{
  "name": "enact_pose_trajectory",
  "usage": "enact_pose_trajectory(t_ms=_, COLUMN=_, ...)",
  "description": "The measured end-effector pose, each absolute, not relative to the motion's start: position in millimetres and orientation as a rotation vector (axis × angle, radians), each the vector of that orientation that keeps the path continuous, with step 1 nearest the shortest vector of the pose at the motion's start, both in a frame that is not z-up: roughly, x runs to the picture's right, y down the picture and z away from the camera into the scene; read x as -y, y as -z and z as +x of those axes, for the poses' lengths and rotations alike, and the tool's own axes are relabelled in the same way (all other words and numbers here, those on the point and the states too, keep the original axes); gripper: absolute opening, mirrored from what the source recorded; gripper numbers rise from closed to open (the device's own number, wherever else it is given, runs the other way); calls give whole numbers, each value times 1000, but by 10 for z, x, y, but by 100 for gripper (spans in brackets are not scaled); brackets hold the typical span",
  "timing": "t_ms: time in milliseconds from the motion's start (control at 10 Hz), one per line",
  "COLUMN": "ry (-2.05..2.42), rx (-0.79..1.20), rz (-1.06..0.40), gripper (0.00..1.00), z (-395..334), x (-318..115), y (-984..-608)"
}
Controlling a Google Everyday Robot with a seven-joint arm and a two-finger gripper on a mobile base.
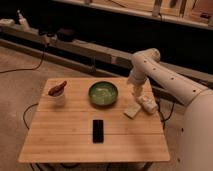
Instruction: Move the arm in a circular motion
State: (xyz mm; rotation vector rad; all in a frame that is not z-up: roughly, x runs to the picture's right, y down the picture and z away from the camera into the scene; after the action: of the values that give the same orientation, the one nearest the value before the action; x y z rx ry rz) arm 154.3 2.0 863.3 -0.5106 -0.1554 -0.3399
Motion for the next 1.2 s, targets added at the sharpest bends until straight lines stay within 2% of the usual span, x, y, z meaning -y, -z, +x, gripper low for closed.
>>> enact_pose_trajectory(t_ms=200, ry=451, rx=191, rz=-480, gripper=65, z=996, x=-95, y=-8525)
enact_pose_trajectory(t_ms=400, ry=560, rx=278, rz=-503, gripper=65, z=532, x=-586, y=-8095)
enact_pose_trajectory(t_ms=600, ry=653, rx=376, rz=-564, gripper=65, z=373, x=-1135, y=-7644)
enact_pose_trajectory(t_ms=800, ry=707, rx=461, rz=-655, gripper=65, z=536, x=-1674, y=-7222)
enact_pose_trajectory(t_ms=1000, ry=658, rx=461, rz=-724, gripper=65, z=1059, x=-1943, y=-7046)
enact_pose_trajectory(t_ms=1200, ry=571, rx=390, rz=-742, gripper=65, z=1673, x=-1989, y=-7038)
